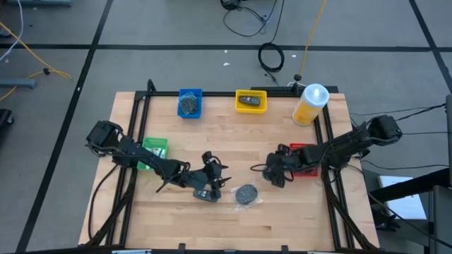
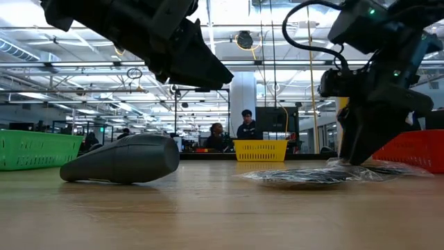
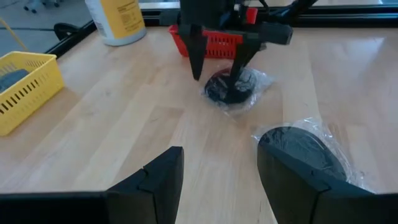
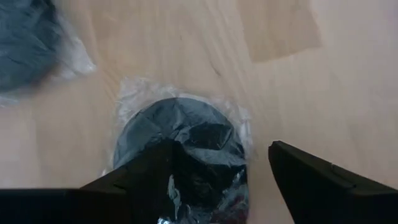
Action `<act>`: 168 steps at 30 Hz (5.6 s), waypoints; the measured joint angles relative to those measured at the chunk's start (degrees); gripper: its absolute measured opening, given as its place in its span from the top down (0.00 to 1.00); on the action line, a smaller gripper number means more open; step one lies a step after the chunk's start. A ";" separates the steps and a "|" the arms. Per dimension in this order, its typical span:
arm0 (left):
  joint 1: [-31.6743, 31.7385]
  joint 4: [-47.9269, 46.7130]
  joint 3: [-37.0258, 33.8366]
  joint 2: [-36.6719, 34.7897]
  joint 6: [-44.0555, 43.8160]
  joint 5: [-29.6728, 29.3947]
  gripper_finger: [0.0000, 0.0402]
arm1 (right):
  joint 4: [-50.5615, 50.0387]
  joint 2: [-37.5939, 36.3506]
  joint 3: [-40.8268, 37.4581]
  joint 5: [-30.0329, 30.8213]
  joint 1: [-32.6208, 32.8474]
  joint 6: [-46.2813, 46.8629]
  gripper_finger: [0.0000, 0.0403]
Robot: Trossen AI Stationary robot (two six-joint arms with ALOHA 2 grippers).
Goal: Pick & Place Travel size toiletries
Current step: Put the black hairbrush into the blue bin, then put the right black hairbrush into the blue bin
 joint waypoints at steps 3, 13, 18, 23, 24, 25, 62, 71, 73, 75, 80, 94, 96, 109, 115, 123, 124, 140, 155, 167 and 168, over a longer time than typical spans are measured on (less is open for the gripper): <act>0.00 -0.28 -0.01 0.00 -0.05 0.00 0.50 | 4.24 -0.04 -1.51 -3.62 -1.75 -2.12 0.42; 0.25 -0.07 0.00 -0.33 -4.60 -0.30 0.50 | 14.71 0.07 -2.61 -5.07 -2.12 -8.75 0.76; 3.45 -2.00 -0.01 -3.65 -20.07 1.44 0.50 | 22.53 0.07 -2.61 -3.29 -1.89 -13.59 0.96; 6.28 -1.66 -0.01 -4.26 -18.33 4.85 0.50 | 31.40 0.02 -2.57 -0.26 -1.01 -19.47 0.98; 6.85 -1.44 -0.01 -4.23 -17.92 5.79 0.50 | 31.39 -0.04 -2.56 -0.76 -0.90 -20.37 0.98; 7.42 -1.28 -0.01 -4.07 -17.50 6.70 0.50 | 30.26 -0.45 -2.56 -1.27 -0.81 -20.66 0.98; 7.72 4.26 0.01 -3.80 -7.39 8.96 0.50 | 35.09 1.34 -2.43 17.02 0.01 -24.81 0.99; 12.77 14.36 0.03 -0.90 1.45 11.91 0.39 | 59.53 5.89 -2.26 28.08 7.32 -39.47 1.00; 14.07 15.51 0.06 0.60 -0.19 15.94 0.34 | 60.33 6.92 -2.45 28.24 7.31 -40.65 1.00; 14.87 16.23 0.03 2.27 -1.62 18.90 0.30 | 62.21 7.91 -2.34 28.65 7.10 -41.94 1.00; 15.67 15.85 -0.01 3.76 -3.06 20.92 0.32 | 61.91 7.95 -2.39 31.47 7.08 -43.14 1.00; 16.06 10.36 -0.01 2.18 2.93 22.94 0.90 | 60.97 7.60 -2.39 31.15 7.18 -41.58 0.99; 16.06 5.59 -0.01 -0.48 4.29 22.83 0.96 | 60.61 6.30 -2.39 31.27 7.59 -41.58 0.96; 24.93 -35.30 0.08 -24.92 22.45 -8.11 0.97 | 57.27 0.94 -2.34 38.46 12.13 -42.54 0.74; 41.03 -35.24 0.08 -21.35 37.14 -2.05 0.90 | 56.71 0.92 -2.34 38.44 12.06 -41.17 0.72; 52.81 -34.29 0.03 -12.29 55.36 2.95 0.88 | 55.02 0.92 -2.34 38.41 12.06 -41.19 0.73; 53.09 -34.44 0.03 -11.81 56.47 2.95 0.88 | 54.61 0.92 -2.34 38.42 12.06 -41.19 0.72; 53.38 -59.19 9.38 -16.80 38.95 6.31 0.49 | 53.26 0.92 -2.34 38.45 11.41 -41.40 0.73; 68.19 -47.14 8.54 -7.11 24.40 22.04 0.92 | 52.42 0.92 -2.37 38.43 11.25 -41.29 0.73; 68.13 -38.68 8.51 2.84 28.84 22.00 0.96 | 50.62 0.92 -2.39 38.44 10.80 -39.98 0.74; 68.13 -38.46 8.51 3.02 29.24 21.50 0.97 | 50.64 0.92 -2.39 38.43 10.80 -39.98 0.74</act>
